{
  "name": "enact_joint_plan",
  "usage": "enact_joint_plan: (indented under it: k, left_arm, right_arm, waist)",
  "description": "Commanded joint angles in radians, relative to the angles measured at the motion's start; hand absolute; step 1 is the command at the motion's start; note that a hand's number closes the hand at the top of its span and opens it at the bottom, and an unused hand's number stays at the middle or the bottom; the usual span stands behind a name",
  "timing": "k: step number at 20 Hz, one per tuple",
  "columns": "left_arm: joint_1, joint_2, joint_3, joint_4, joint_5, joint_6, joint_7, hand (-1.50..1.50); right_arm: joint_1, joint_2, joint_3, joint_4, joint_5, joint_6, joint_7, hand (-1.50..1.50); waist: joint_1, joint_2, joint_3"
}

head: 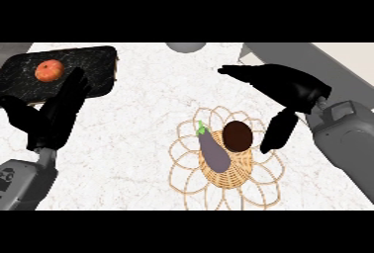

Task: Pick the cupcake from the placemat and place it in the tiered shelf

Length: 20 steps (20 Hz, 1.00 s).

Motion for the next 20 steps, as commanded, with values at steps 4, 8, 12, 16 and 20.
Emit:
enact_joint_plan:
  k: [4, 8, 12, 16, 20]
  left_arm:
    - [0.036, -0.019, 0.024, -0.039, -0.035, -0.008, 0.014, 0.0]
    - [0.081, -0.031, 0.026, -0.058, -0.048, -0.022, -0.003, 0.0]
    - [0.041, -0.046, 0.06, -0.03, -0.076, -0.03, 0.018, 0.0]
    - [-0.025, -0.066, 0.067, -0.041, -0.105, -0.028, 0.071, 0.0]
    - [0.041, -0.073, 0.124, -0.012, -0.091, -0.121, 0.013, 0.0]
  right_arm:
    - [0.092, 0.059, 0.081, -0.094, 0.144, 0.033, 0.126, -1.5]
    - [0.067, 0.068, 0.115, -0.02, 0.247, 0.063, 0.138, -1.5]
    - [0.107, 0.132, 0.12, -0.078, 0.31, 0.093, 0.212, -1.5]
    - [0.144, 0.132, 0.12, -0.086, 0.386, 0.122, 0.187, -1.5]
    - [0.129, 0.182, 0.062, -0.037, 0.427, 0.176, 0.141, -1.5]
  waist:
    - [0.0, 0.001, 0.001]
    - [0.009, 0.003, 0.001]
    - [0.0, 0.003, 0.001]
    - [-0.002, 0.003, 0.001]
    - [0.004, 0.005, 0.001]
